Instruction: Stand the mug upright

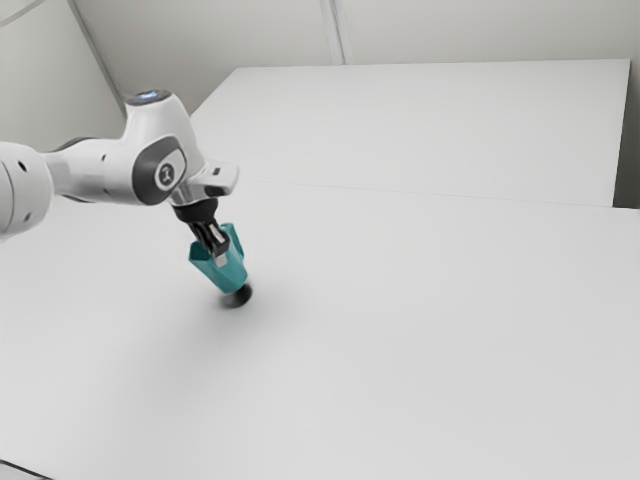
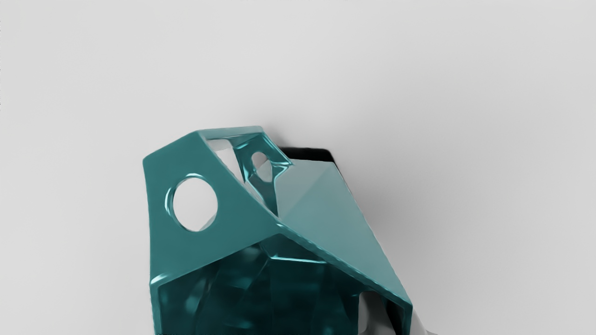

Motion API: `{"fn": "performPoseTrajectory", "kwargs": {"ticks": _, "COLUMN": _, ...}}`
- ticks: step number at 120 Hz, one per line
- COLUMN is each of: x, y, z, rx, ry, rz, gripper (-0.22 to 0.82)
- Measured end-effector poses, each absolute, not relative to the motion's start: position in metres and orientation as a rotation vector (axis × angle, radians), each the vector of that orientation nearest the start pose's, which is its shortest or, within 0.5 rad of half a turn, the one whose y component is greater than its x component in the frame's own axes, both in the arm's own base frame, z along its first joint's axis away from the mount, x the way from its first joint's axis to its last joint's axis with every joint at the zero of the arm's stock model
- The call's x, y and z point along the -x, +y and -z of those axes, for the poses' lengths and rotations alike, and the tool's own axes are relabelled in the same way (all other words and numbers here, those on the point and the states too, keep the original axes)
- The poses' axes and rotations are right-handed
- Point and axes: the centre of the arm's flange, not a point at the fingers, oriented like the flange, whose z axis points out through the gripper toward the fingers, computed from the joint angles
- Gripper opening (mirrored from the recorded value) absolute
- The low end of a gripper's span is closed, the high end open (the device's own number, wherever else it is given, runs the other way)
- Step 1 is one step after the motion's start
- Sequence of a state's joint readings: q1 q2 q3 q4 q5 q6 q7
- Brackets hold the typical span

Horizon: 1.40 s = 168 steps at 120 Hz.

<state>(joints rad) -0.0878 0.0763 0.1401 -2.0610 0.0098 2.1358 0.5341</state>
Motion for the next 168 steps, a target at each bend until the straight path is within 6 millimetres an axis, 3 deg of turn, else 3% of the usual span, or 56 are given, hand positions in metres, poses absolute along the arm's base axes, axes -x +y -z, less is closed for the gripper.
{"fn": "performPoseTrajectory", "kwargs": {"ticks": 50, "x": -0.566, "y": 0.025, "z": -0.37, "rx": 3.075, "ry": 0.504, "rz": 0.009, "gripper": -0.17}}
{"fn": "performPoseTrajectory", "kwargs": {"ticks": 68, "x": -0.567, "y": 0.021, "z": -0.37, "rx": 3.084, "ry": 0.459, "rz": 0.019, "gripper": 0.0}}
{"fn": "performPoseTrajectory", "kwargs": {"ticks": 97, "x": -0.569, "y": 0.02, "z": -0.378, "rx": 3.092, "ry": 0.401, "rz": 0.049, "gripper": 0.39}}
{"fn": "performPoseTrajectory", "kwargs": {"ticks": 113, "x": -0.57, "y": 0.008, "z": -0.4, "rx": 3.09, "ry": 0.412, "rz": 0.101, "gripper": 0.49}}
{"fn": "performPoseTrajectory", "kwargs": {"ticks": 128, "x": -0.582, "y": 0.0, "z": -0.438, "rx": 3.104, "ry": 0.399, "rz": 0.151, "gripper": 0.54}}
{"fn": "performPoseTrajectory", "kwargs": {"ticks": 143, "x": -0.601, "y": 0.005, "z": -0.49, "rx": 3.124, "ry": 0.356, "rz": 0.204, "gripper": 0.57}}
{"fn": "performPoseTrajectory", "kwargs": {"ticks": 168, "x": -0.621, "y": 0.011, "z": -0.536, "rx": 3.134, "ry": 0.34, "rz": 0.198, "gripper": 0.59}}
